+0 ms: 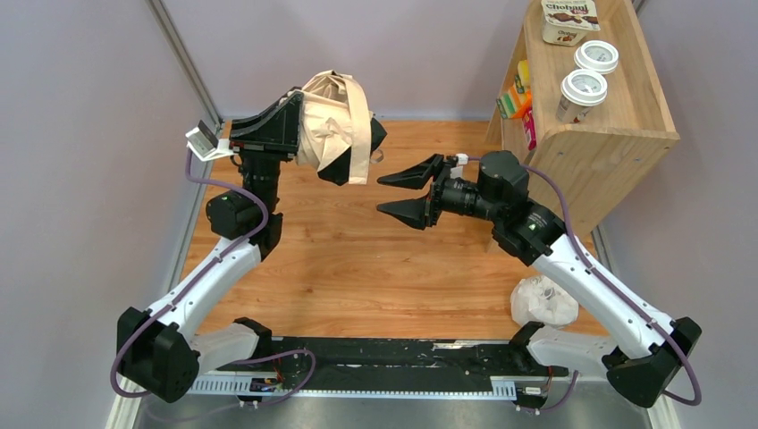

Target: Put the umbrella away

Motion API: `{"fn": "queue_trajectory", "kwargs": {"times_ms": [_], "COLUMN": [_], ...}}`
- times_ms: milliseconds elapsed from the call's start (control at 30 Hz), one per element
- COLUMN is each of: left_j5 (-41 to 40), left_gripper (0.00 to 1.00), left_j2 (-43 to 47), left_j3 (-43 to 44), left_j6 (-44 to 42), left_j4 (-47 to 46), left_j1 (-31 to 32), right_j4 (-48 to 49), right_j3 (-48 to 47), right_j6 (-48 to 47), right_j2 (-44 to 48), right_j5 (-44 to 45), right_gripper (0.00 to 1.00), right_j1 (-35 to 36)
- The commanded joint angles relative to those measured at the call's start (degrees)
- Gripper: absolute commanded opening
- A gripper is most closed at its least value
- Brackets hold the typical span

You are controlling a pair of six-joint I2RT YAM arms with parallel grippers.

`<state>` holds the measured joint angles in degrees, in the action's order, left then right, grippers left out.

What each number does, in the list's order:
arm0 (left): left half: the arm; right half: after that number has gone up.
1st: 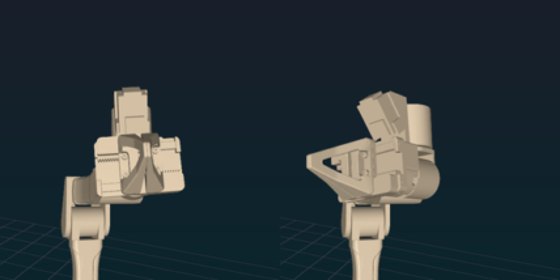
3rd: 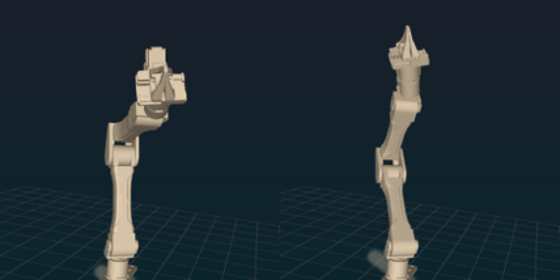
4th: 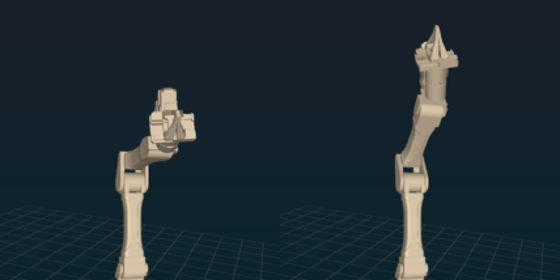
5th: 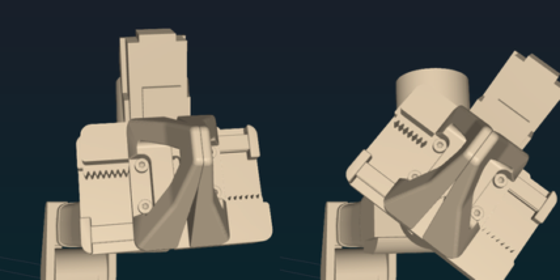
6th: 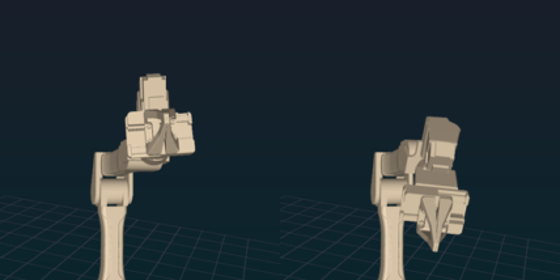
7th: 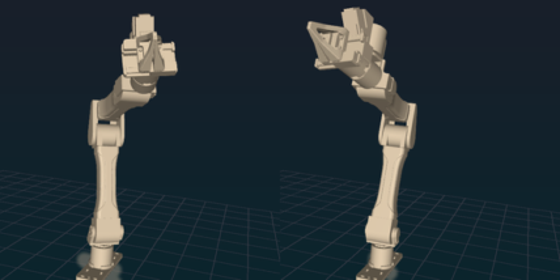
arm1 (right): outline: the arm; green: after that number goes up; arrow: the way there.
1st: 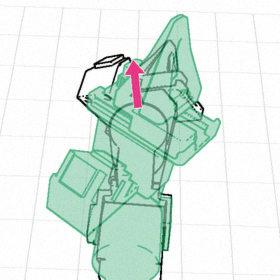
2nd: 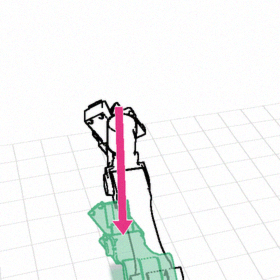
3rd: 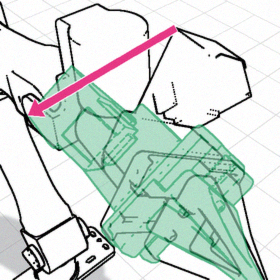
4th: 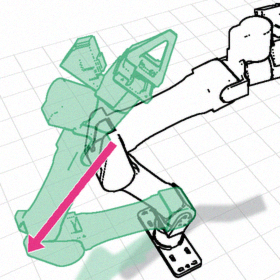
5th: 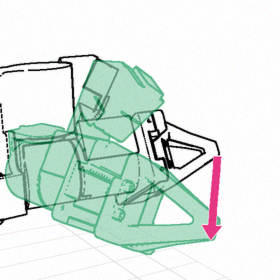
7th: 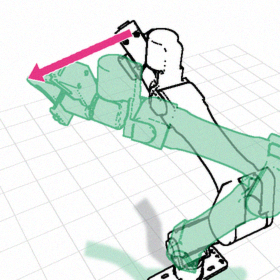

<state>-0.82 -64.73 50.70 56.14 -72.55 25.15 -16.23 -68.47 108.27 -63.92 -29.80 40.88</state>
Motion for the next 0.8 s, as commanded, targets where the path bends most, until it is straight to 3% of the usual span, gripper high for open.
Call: {"fn": "queue_trajectory", "kwargs": {"times_ms": [0, 400, 767], "left_j5": [2.12, 5.04, 5.92], "left_gripper": [0.0, 0.0, 0.0], "left_j2": [2.59, 2.24, 2.24], "left_j3": [3.35, 3.71, 4.32], "left_j6": [-1.29, -1.82, -1.65], "left_j4": [-10.77, -11.12, -11.12], "left_j1": [0.25, 0.25, 0.25], "right_j4": [9.72, 11.83, 15.7], "right_j3": [-0.44, 0.18, 3.32], "right_j6": [21.18, 30.59, 25.5], "right_j2": [1.52, -0.94, -3.06], "right_j5": [2.55, 3.43, 2.55], "right_gripper": [0.54, 0.5, 0.52], "right_j1": [-0.19, 0.16, 0.6]}}
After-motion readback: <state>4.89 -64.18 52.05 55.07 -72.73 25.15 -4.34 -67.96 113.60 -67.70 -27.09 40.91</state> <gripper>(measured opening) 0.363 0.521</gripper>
